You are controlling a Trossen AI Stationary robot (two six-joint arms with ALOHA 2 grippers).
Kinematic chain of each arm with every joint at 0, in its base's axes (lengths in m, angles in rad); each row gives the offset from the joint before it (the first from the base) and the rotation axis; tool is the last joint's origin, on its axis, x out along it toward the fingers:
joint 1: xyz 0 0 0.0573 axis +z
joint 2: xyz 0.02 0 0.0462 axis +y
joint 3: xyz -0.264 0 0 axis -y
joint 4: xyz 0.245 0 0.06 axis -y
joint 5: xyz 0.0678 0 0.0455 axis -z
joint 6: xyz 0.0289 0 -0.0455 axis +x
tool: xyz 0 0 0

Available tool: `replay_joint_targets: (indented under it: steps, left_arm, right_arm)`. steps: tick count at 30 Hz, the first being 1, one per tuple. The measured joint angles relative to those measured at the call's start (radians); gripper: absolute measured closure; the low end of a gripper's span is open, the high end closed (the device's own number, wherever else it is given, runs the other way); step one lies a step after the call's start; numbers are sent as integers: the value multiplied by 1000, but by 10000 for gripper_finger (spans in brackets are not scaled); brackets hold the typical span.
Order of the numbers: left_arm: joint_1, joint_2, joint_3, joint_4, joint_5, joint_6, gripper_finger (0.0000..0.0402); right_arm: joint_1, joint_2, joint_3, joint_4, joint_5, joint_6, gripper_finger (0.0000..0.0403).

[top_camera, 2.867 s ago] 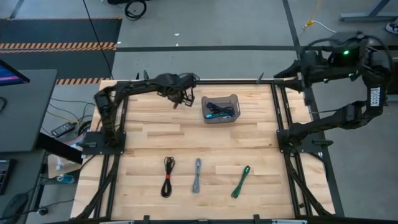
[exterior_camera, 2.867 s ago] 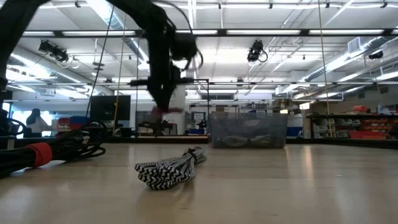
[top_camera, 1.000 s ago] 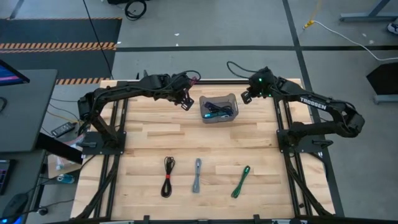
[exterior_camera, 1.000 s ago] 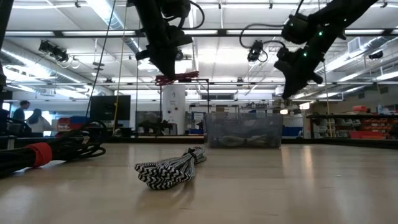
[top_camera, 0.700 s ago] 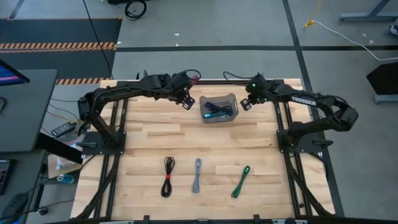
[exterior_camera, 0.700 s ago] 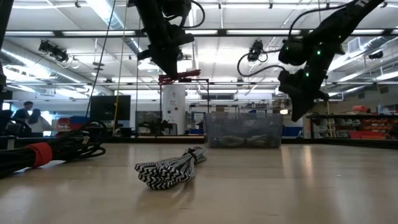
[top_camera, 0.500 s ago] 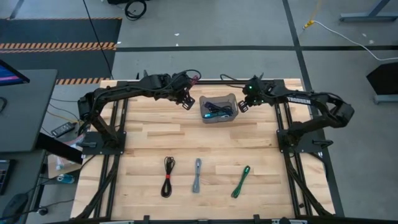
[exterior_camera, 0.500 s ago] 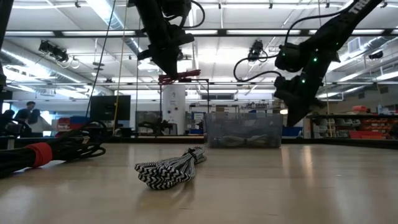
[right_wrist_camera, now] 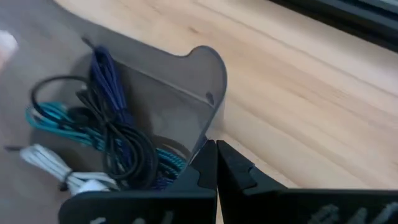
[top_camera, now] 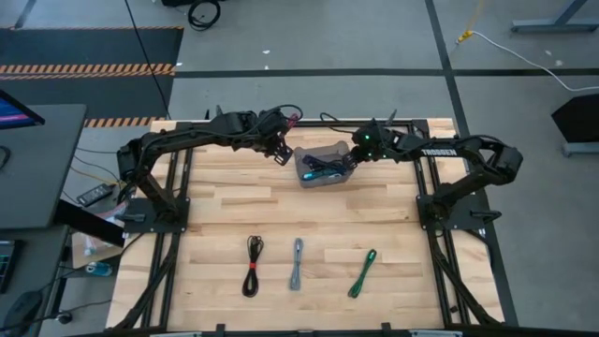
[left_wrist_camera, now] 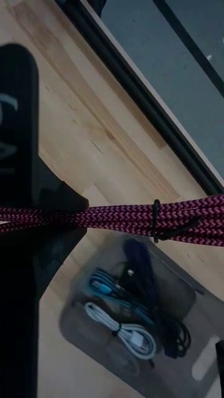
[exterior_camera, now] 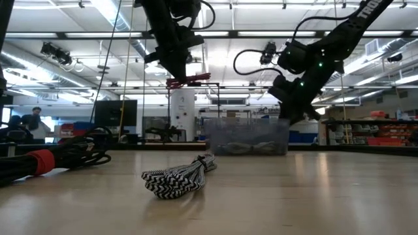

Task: Pick and place USB-C Cables
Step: Put the black and pink charger cable into the black bin

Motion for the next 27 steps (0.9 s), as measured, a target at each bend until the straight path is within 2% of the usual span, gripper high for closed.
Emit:
replay_joint_targets:
  steps: [8,12,16,21,25,27]
  left_arm:
    - [0,0,0,3,22,-1,375]
    - [-7,0,0,37,22,-9,375]
    - [-26,0,0,124,27,-21,375]
    - [-58,7,2,237,88,-27,375]
    - [-72,51,2,247,100,-8,375]
    - [-76,87,2,246,138,0,375]
  right_arm:
    - [32,0,0,154,-8,70,403]
    - [20,-16,0,164,-39,62,403]
    - [-31,-97,0,167,-111,54,403]
    - [-107,-233,0,145,-171,44,403]
    - [-152,-331,0,146,-213,41,403]
    - [-166,-372,0,145,-230,42,403]
